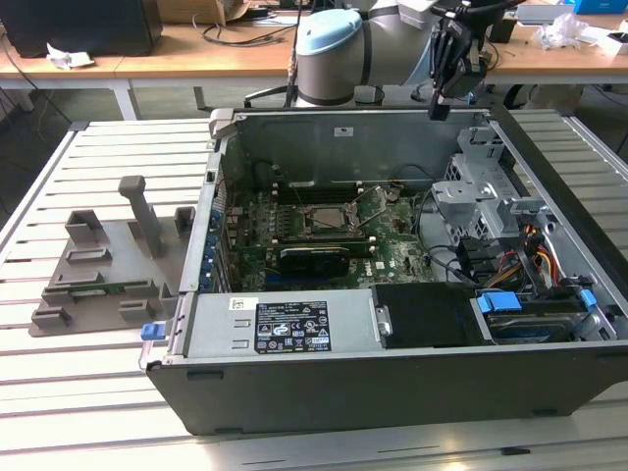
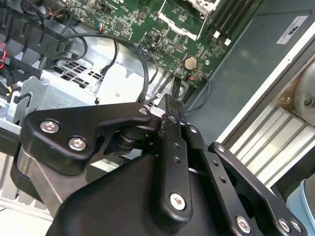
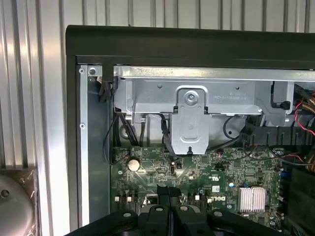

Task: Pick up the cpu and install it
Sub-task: 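Close the cpu cover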

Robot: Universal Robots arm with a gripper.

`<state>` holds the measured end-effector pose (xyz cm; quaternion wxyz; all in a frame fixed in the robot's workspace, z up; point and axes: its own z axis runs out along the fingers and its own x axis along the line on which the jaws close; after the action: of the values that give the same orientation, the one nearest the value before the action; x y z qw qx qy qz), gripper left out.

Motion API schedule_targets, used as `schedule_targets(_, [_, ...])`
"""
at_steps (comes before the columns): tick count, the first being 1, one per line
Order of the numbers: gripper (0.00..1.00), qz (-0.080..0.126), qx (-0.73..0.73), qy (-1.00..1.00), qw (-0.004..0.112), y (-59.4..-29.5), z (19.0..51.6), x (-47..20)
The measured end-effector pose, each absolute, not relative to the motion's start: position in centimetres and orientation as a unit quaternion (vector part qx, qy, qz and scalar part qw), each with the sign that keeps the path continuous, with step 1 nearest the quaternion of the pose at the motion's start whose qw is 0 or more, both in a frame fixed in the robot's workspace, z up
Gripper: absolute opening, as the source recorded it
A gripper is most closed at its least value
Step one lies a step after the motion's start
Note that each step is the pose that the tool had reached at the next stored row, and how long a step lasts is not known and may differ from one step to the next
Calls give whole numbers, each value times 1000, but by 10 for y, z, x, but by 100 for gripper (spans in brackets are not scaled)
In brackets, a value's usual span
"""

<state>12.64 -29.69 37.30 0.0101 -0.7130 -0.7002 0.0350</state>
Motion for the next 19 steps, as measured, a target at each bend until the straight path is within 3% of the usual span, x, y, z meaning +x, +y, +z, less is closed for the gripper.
schedule_targets(7, [11,17,-712,-702,29,-298,366,124])
schedule_targets(19, [11,17,-711,-702,29,-298,354,124])
